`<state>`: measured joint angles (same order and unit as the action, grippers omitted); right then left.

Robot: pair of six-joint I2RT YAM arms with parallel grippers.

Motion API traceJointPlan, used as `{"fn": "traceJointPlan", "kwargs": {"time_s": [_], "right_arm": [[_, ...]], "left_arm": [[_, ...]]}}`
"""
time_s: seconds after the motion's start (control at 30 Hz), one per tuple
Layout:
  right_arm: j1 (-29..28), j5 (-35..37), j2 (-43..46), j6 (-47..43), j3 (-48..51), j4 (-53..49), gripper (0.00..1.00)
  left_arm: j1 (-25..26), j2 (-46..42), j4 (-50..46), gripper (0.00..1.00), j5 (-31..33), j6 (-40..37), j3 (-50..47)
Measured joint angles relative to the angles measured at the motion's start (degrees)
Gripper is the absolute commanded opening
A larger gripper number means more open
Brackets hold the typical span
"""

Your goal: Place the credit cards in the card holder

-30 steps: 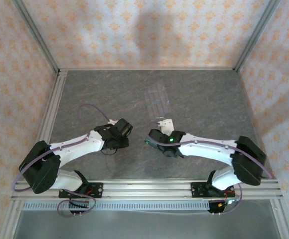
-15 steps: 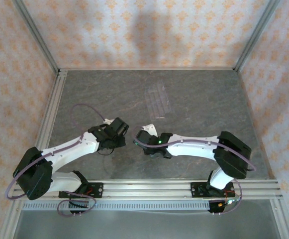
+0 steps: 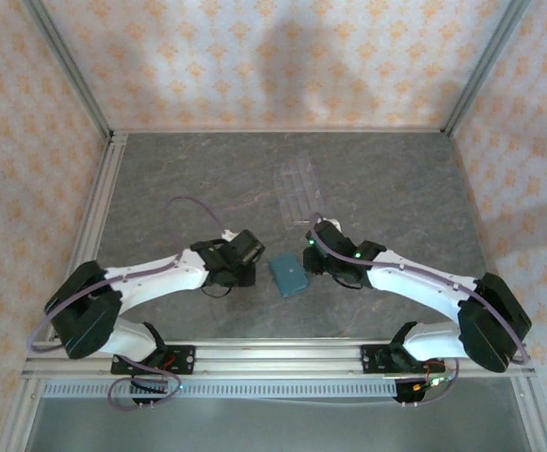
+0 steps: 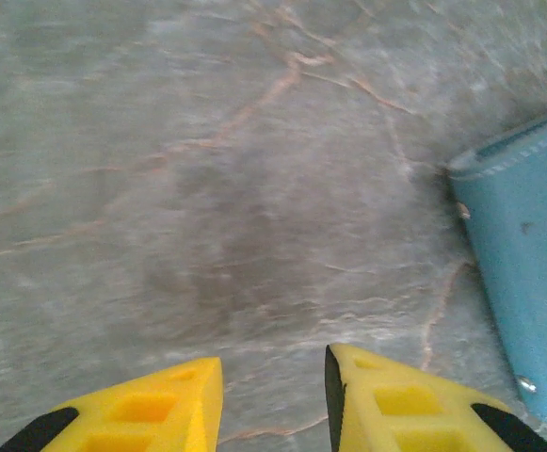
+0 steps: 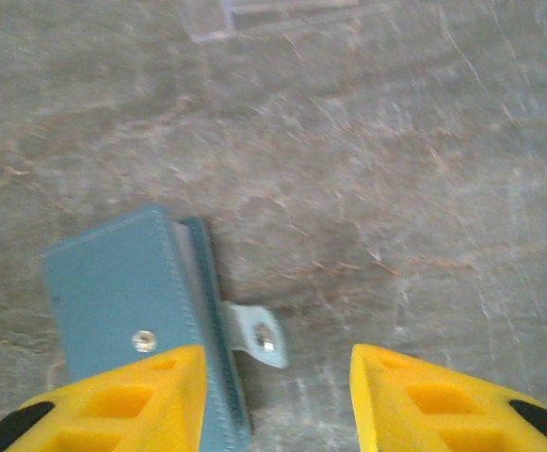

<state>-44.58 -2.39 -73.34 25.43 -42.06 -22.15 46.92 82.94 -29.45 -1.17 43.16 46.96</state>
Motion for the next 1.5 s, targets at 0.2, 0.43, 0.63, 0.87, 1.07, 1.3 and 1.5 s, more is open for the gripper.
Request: {"fn": "traceJointPlan", "kwargs": {"time_s": [0.2, 0.43, 0.63, 0.87, 1.07, 1.3, 1.5], "right_arm": [[4.3, -8.3, 0.0, 0.7, 3.6, 4.5, 0.38], [6.8, -14.7, -0.6, 1.9, 5.0, 9.2, 0.3], [6.9, -16.3, -1.9, 2.0, 5.0, 10.7, 0.25], [6.9, -16.7, -2.3, 2.0, 5.0, 11.1, 0.18], [6.9, -17.0, -3.0, 2.1, 5.0, 11.2, 0.08], [7.1, -17.6, -3.1, 2.4, 5.0, 11.5, 0.0], [7.1, -18.3, -2.7, 2.4, 5.0, 11.5, 0.0]], "left_arm": [[4.0, 7.8, 2.1, 0.37, -0.1, -0.2, 4.4], [5.8, 11.5, 3.5, 0.37, -0.3, -0.2, 6.0], [6.0, 12.1, 3.6, 0.37, -0.3, -0.2, 6.0], [6.0, 12.1, 3.6, 0.37, -0.3, -0.1, 6.0], [6.0, 12.1, 3.6, 0.37, -0.3, -0.2, 6.0], [6.0, 12.0, 3.5, 0.42, -0.5, -0.2, 6.1], [5.6, 12.0, 3.3, 0.43, -0.4, 0.0, 8.0]]}}
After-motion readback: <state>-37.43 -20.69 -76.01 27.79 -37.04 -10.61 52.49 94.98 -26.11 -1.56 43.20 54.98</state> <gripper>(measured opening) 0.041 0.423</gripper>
